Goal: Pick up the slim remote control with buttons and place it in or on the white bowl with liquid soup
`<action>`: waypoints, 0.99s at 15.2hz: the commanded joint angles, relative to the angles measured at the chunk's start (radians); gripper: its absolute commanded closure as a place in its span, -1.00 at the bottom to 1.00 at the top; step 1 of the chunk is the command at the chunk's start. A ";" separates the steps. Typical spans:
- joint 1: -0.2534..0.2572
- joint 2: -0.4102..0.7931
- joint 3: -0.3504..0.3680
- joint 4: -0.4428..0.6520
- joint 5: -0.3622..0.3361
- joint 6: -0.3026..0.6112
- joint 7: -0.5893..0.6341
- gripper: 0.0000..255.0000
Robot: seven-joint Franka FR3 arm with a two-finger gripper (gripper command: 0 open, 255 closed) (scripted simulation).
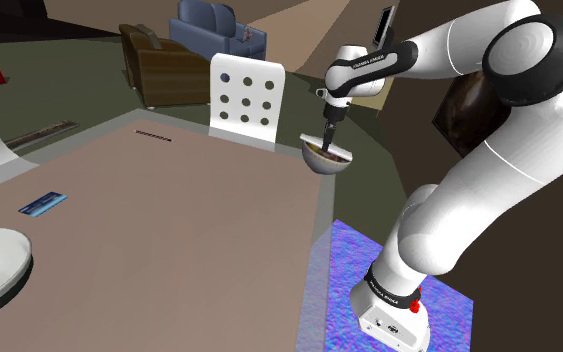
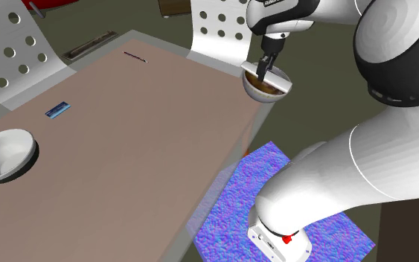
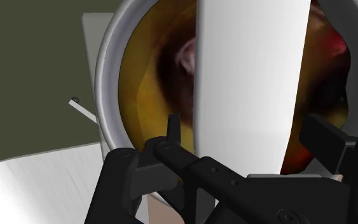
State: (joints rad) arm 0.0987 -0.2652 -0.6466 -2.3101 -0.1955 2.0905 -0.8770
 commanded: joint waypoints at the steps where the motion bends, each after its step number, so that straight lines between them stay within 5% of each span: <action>1: 0.000 0.000 0.000 0.000 0.000 0.000 0.000 -1.00; 7: -0.001 -0.047 0.028 0.091 -0.010 -0.134 0.013 -1.00; 15: -0.001 -0.047 0.028 0.091 -0.010 -0.134 0.013 -1.00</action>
